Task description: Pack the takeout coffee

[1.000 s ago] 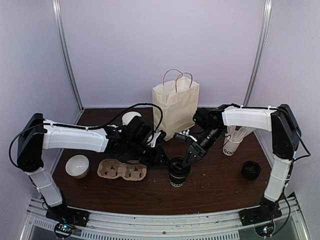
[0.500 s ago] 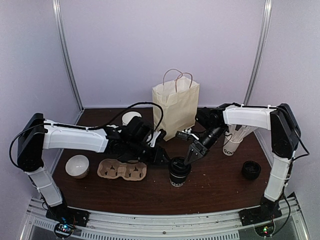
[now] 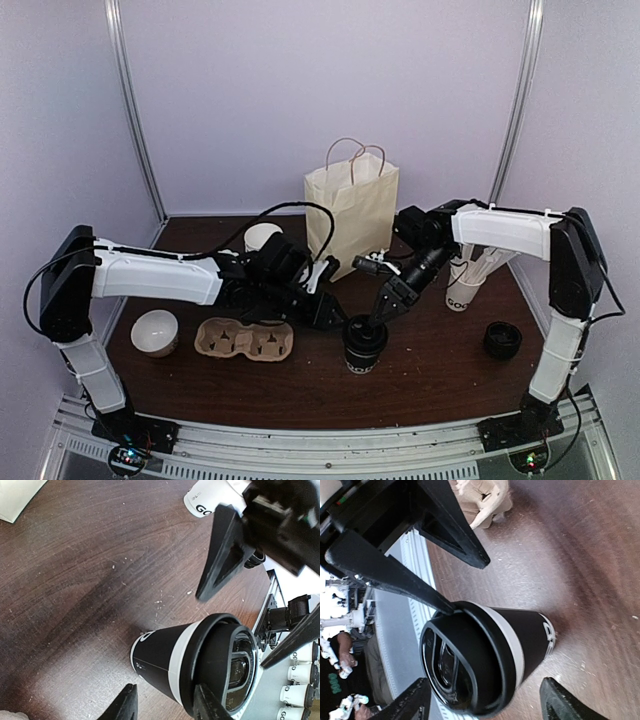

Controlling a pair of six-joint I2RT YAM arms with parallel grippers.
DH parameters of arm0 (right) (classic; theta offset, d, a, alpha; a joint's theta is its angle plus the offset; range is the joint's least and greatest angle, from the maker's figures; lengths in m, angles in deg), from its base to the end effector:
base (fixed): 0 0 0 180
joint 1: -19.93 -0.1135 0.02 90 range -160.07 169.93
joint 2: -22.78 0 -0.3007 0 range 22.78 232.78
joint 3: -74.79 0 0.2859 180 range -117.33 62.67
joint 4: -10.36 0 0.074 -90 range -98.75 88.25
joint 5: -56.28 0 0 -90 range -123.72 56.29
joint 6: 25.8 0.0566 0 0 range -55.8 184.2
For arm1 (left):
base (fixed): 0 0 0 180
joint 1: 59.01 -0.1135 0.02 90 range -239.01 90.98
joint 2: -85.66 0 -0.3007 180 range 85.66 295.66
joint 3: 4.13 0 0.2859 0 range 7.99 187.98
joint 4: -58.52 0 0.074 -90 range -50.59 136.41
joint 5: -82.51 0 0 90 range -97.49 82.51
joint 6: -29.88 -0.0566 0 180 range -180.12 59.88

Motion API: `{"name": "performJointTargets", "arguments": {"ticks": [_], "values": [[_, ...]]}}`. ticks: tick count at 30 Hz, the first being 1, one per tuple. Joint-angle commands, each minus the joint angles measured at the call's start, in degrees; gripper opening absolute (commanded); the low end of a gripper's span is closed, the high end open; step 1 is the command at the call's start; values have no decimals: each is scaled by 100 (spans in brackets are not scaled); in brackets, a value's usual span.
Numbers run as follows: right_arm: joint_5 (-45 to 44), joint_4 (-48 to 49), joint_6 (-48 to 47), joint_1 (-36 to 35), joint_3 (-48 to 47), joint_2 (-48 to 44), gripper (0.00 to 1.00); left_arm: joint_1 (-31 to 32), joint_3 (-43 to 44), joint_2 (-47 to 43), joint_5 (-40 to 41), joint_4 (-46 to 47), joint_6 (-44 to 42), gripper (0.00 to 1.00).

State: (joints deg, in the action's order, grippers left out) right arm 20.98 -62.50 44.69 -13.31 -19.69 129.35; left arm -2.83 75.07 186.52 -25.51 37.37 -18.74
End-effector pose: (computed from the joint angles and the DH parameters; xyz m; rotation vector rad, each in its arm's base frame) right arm 0.3048 0.2550 0.2355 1.2823 -2.4444 -1.4317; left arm 0.2282 -0.3721 0.2164 0.5128 2.5518 -1.1244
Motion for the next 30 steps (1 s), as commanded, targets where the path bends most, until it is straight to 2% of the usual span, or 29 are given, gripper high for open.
{"name": "performJointTargets", "arguments": {"ticks": [1, 7, 14, 17, 23, 30], "values": [[-427, -116, -187, 173, -169, -374, 80, 42, 97, -163, -59, 263, -139, 43], [-586, -203, -431, 274, -193, -560, 82, 34, 158, -292, -129, 441, -255, 49], [-659, -289, -738, 244, -120, -719, 81, 33, 252, -265, 148, 322, -241, 49], [-880, -295, -987, 181, -49, -942, 80, 41, 248, -347, 113, 395, -270, 51], [-1357, 394, -1402, 35, 604, -1823, 79, 103, 612, -196, -105, 35, -585, 57], [-2039, 404, -1695, -377, 751, -2019, 79, 196, 997, 241, -212, -228, -702, 57]]}}
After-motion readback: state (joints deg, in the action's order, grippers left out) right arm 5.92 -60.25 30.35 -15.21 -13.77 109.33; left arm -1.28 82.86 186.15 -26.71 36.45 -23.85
